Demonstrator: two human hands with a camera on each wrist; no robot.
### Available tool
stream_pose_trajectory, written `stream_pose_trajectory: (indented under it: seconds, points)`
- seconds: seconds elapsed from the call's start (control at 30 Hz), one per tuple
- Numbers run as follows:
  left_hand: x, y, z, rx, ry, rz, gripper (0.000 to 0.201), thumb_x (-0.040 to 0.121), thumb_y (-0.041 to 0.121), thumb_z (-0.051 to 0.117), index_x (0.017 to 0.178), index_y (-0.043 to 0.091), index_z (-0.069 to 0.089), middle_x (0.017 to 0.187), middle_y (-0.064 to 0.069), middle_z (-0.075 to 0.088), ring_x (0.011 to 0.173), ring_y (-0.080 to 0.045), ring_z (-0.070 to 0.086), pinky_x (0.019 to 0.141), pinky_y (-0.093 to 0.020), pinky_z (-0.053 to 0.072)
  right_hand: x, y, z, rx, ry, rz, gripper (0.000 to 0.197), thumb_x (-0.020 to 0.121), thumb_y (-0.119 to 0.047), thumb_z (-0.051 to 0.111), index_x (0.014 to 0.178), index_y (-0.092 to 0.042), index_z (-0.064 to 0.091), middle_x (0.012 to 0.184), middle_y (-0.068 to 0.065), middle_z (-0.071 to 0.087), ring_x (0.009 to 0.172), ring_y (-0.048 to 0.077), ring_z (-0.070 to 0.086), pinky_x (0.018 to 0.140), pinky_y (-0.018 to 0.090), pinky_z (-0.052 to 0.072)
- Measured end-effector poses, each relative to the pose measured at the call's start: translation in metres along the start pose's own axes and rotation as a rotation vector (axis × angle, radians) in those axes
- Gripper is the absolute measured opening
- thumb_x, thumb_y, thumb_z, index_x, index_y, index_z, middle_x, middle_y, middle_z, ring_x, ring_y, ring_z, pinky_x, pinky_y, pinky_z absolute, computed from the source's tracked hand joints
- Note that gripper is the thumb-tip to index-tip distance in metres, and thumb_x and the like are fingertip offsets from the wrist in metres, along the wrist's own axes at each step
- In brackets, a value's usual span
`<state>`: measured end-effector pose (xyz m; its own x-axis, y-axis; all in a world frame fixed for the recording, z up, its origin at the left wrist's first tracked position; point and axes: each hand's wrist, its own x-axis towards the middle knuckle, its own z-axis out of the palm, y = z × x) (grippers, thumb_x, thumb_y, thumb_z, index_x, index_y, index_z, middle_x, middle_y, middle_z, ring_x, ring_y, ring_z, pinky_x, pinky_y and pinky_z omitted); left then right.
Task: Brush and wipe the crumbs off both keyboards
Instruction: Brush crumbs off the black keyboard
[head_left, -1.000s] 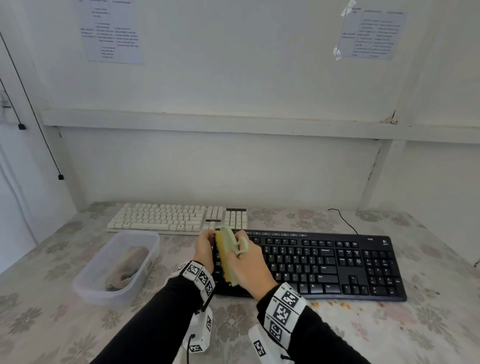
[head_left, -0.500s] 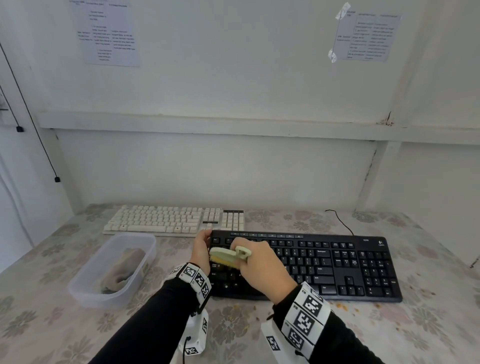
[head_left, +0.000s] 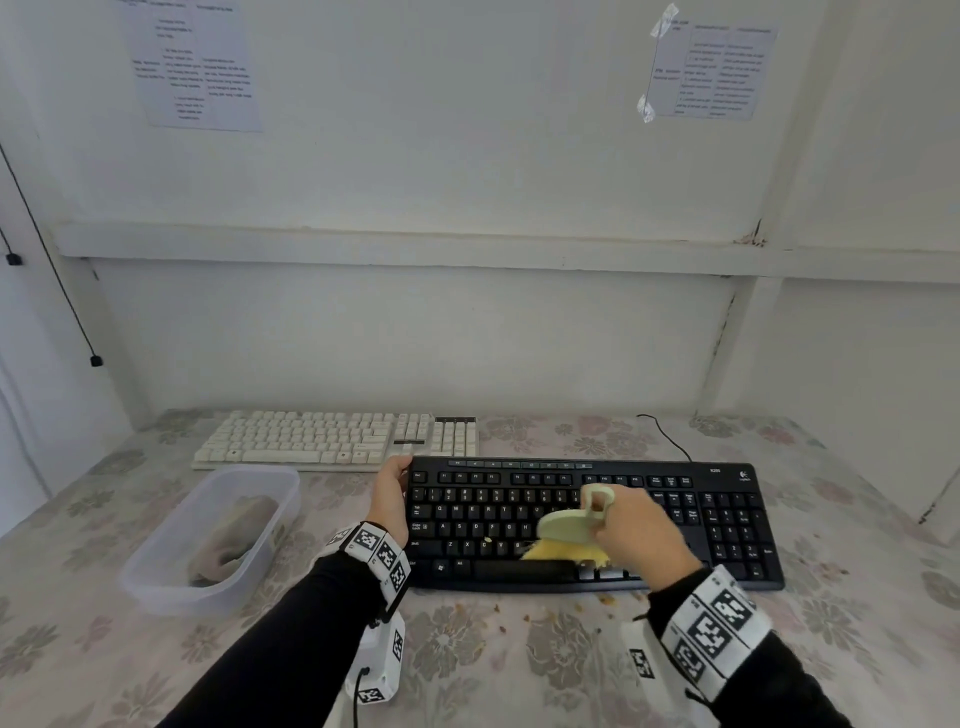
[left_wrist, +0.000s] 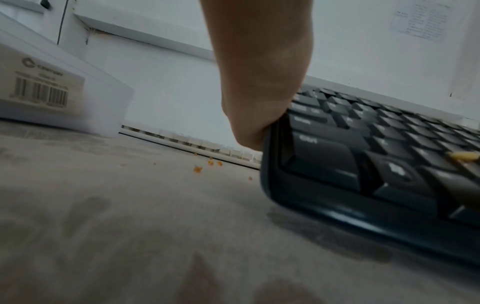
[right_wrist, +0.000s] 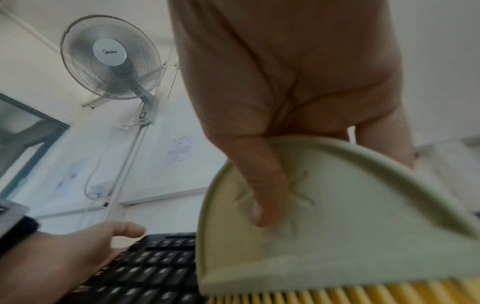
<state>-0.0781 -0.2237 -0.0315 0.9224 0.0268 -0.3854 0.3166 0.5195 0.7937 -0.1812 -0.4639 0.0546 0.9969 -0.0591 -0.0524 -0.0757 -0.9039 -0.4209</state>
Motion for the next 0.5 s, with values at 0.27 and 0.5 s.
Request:
stream_pose_trajectory:
  seconds: [0.27, 0.5]
  points:
    - [-0.002, 0.0, 0.002, 0.007, 0.006, 0.021, 0.03, 0.089, 0.034, 0.046, 0.079, 0.012, 0.062, 0.076, -0.005, 0.061, 0.07, -0.024, 0.058, 0.067, -0.034, 0.046, -0.014, -0.022, -0.019, -0.056, 0.05, -0.055, 0.03, 0.086, -0.005, 0.045, 0.088, -0.033, 0.057, 0.096, 0.005, 0.061, 0.086, 0.025, 0.058, 0.069, 0.028, 0.042]
    - [-0.001, 0.0, 0.002, 0.016, 0.013, 0.045, 0.029, 0.088, 0.033, 0.047, 0.079, 0.01, 0.063, 0.079, -0.008, 0.061, 0.069, -0.026, 0.058, 0.067, -0.034, 0.046, -0.009, -0.065, 0.025, 0.163, -0.05, -0.353, 0.018, 0.086, -0.002, 0.049, 0.085, -0.02, 0.054, 0.081, 0.001, 0.054, 0.074, 0.019, 0.051, 0.064, 0.028, 0.043]
